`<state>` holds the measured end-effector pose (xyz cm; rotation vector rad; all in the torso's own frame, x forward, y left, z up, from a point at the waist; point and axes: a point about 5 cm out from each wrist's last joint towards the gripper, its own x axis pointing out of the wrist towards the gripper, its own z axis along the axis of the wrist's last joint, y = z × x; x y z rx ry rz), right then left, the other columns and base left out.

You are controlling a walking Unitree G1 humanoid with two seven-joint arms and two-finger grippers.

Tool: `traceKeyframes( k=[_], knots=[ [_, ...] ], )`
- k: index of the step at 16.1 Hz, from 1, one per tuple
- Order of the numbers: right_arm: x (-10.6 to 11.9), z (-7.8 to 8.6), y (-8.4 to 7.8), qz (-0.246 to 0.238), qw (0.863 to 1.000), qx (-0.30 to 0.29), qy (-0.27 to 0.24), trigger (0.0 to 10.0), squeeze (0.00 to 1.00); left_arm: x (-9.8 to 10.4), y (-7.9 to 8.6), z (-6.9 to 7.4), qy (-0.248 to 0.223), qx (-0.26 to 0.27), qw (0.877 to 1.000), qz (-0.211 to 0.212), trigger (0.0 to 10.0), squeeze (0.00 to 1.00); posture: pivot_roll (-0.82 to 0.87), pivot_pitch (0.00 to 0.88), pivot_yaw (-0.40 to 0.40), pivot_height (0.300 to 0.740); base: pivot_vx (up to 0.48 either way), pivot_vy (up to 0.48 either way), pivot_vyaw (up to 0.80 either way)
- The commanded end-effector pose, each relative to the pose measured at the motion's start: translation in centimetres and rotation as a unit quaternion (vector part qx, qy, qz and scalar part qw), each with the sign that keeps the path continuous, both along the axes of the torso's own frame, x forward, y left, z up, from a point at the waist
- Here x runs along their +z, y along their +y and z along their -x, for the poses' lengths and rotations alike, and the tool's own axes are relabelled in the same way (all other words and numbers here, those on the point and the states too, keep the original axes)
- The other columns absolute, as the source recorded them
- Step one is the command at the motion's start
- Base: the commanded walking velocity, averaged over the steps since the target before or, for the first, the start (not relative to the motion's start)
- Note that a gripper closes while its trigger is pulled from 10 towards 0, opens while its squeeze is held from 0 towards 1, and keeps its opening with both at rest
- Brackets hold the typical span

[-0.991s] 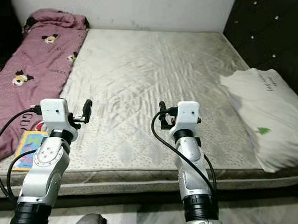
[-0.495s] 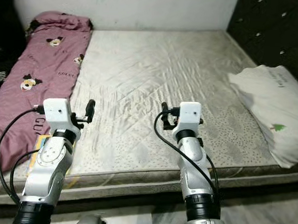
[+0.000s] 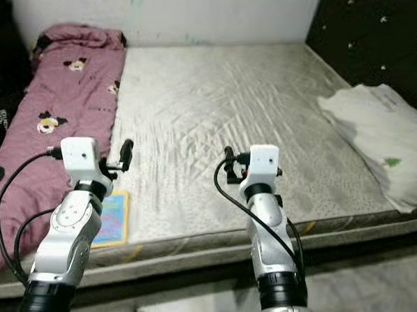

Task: Clean up the room

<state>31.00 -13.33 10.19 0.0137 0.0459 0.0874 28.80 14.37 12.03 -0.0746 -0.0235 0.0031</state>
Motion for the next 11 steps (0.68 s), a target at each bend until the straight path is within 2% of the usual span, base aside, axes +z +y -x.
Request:
traceKeyframes(
  k=[1,2,8,11],
  knots=[
    [0.71,-0.32,0.91,-0.003,1.0,0.016,-0.012,10.0,0.0,-0.05,0.93,0.08,0.001,0.013,1.0,-0.007,10.0,0.0,0.06,0.0,0.001,0.74,0.0,0.48,0.0],
    [0.69,-0.32,0.91,-0.003,1.0,0.017,-0.011,10.0,0.0,0.05,0.9,0.1,-0.003,0.014,1.0,-0.008,10.0,0.0,0.06,0.0,0.002,0.74,0.0,0.48,0.0],
    [0.65,-0.42,1.05,0.007,1.0,0.024,-0.012,10.0,0.0,0.61,0.58,0.26,-0.029,-0.009,0.999,-0.011,10.0,0.0,0.06,0.0,0.0,0.74,0.0,0.0,0.0],
    [0.63,-0.45,1.06,0.007,1.0,0.025,-0.013,10.0,0.0,0.66,0.51,0.37,-0.033,-0.017,0.999,-0.01,10.0,0.0,0.06,0.0,0.0,0.74,0.368,0.0,0.0]
  ],
)
